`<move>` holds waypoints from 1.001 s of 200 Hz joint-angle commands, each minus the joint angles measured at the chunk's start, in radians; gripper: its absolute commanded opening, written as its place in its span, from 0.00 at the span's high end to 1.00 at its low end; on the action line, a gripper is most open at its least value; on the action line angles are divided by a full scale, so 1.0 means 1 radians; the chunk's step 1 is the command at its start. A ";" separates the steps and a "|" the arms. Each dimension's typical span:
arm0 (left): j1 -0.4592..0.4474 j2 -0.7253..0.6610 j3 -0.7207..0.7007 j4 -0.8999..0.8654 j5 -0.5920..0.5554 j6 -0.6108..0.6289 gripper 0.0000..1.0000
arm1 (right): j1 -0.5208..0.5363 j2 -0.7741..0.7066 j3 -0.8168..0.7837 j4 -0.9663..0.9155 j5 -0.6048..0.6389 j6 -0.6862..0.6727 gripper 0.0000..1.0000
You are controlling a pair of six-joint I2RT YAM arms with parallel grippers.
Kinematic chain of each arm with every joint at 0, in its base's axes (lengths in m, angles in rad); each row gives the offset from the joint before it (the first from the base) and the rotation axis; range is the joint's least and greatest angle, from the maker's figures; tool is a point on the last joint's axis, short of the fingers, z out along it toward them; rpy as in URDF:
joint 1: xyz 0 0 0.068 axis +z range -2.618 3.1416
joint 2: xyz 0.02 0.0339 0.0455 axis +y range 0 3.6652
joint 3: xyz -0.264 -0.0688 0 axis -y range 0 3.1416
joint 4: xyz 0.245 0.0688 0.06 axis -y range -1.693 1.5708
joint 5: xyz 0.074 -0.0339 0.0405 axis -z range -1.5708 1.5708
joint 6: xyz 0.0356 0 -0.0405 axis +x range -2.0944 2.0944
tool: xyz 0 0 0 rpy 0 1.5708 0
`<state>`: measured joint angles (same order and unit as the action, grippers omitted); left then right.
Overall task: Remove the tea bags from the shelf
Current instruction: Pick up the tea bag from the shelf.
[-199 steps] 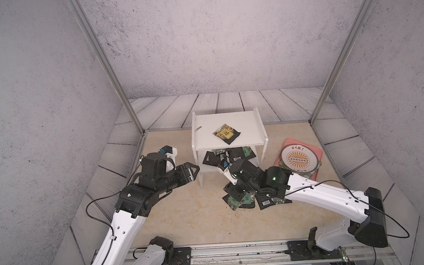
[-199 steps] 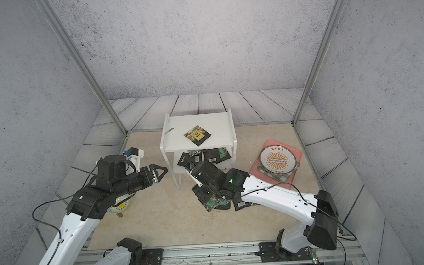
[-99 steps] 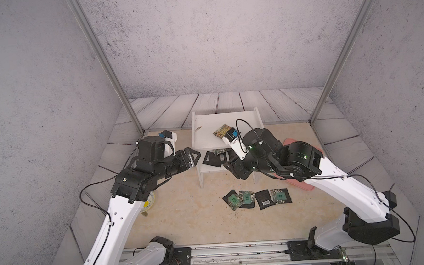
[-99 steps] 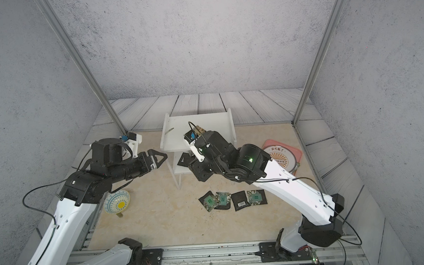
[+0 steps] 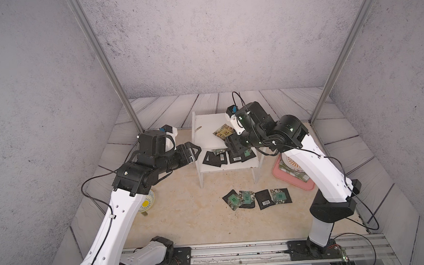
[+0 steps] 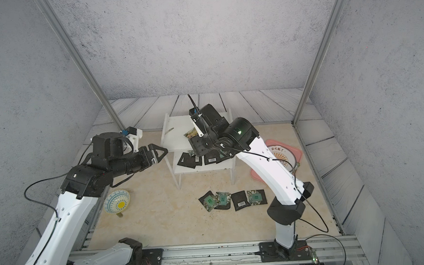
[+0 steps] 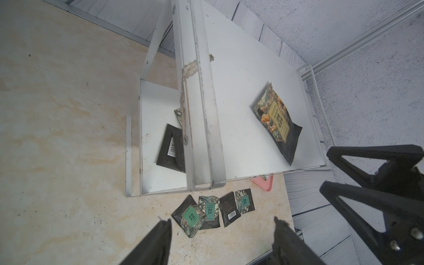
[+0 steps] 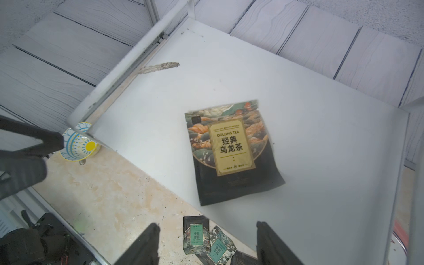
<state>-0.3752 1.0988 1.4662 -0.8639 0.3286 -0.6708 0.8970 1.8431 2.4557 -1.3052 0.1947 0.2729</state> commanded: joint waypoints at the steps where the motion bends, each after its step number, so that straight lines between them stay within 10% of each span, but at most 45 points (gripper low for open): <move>1: 0.005 0.000 -0.012 0.025 -0.001 0.006 0.26 | -0.018 0.055 0.067 -0.040 0.009 -0.004 0.30; 200: 0.009 0.009 -0.073 0.042 -0.003 -0.009 0.27 | -0.026 0.111 -0.062 0.050 0.037 -0.064 0.46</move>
<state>-0.3752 1.1007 1.4048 -0.8265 0.3290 -0.6807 0.8738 1.9808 2.4794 -1.1923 0.2119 0.2146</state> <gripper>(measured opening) 0.729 0.566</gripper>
